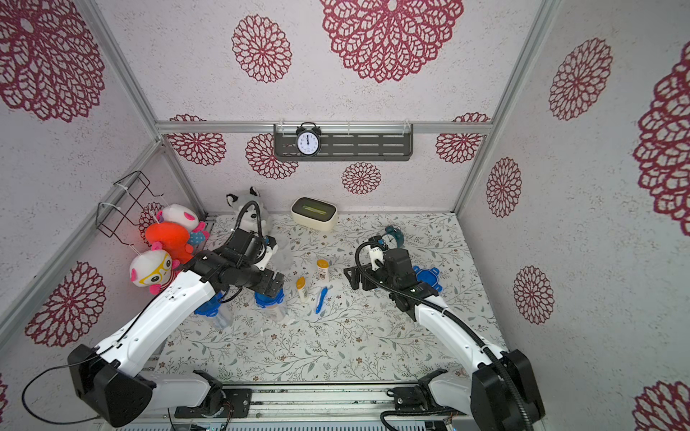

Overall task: Pack away toiletry kits
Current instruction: Move the container to the center of the board.

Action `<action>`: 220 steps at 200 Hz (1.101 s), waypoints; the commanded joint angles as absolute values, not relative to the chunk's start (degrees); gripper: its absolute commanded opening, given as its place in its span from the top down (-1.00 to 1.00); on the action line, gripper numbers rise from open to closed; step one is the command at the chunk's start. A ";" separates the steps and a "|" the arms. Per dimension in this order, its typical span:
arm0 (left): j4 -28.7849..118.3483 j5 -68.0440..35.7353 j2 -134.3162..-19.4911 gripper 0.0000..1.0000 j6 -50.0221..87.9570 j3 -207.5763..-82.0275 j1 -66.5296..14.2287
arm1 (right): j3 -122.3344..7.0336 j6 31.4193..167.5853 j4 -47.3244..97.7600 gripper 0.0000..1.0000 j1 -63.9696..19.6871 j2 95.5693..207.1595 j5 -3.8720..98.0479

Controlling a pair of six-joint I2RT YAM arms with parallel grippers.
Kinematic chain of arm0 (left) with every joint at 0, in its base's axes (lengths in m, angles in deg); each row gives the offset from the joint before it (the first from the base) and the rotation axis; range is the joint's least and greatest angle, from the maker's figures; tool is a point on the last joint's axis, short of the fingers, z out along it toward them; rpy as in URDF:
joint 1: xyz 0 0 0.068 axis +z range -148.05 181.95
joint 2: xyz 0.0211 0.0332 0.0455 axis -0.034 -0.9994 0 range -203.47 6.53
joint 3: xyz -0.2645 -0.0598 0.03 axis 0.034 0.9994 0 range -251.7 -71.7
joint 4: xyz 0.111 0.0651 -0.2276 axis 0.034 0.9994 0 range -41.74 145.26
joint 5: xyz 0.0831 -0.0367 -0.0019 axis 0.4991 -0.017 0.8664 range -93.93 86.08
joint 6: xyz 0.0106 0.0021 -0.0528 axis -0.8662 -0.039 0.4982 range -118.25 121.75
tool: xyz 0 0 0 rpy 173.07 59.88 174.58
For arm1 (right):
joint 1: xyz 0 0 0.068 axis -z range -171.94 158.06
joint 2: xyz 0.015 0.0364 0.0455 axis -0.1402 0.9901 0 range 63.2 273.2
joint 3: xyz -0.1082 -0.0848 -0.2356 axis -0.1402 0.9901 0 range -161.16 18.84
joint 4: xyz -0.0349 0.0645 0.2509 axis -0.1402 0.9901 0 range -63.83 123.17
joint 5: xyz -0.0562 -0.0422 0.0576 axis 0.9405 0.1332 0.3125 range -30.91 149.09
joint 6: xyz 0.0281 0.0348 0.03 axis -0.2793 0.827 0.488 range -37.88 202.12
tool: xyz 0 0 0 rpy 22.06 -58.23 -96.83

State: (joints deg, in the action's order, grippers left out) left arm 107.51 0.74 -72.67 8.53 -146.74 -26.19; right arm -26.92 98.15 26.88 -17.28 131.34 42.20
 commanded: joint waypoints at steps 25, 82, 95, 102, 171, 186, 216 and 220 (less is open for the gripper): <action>113.54 1.14 -77.35 -0.95 7.20 -149.67 -27.58 | -25.95 100.40 23.17 -0.98 -14.55 128.72 36.94; 114.72 0.75 -79.34 -0.95 7.00 -148.51 -28.99 | -24.85 101.34 21.12 -0.98 -13.46 127.77 34.18; 115.27 1.75 -80.19 -0.95 7.19 -148.51 -29.08 | -24.66 101.53 20.74 -0.98 -13.38 127.30 33.79; 115.49 2.14 -80.63 -0.95 7.27 -148.60 -29.08 | -24.54 101.48 20.64 -0.98 -13.38 127.06 33.78; 114.33 4.75 -82.60 -0.96 7.68 -148.16 -29.02 | -23.83 101.26 19.75 -0.98 -13.20 125.84 33.23; 113.81 4.94 -82.60 -0.98 7.33 -148.16 -28.99 | -23.77 101.13 19.76 -0.98 -13.05 125.83 33.32; 113.79 5.31 -82.43 -0.91 4.59 -147.84 -28.94 | -23.52 100.86 19.75 -0.98 -12.60 125.86 33.07; 113.70 4.87 -82.27 -0.88 4.03 -147.66 -28.99 | -23.45 100.92 19.75 -0.98 -12.49 125.88 33.10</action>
State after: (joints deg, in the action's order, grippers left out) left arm 114.96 4.48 -82.12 7.27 -148.43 -28.66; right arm -23.66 100.40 21.63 -13.26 127.36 33.77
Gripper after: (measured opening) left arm 0.968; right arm 0.989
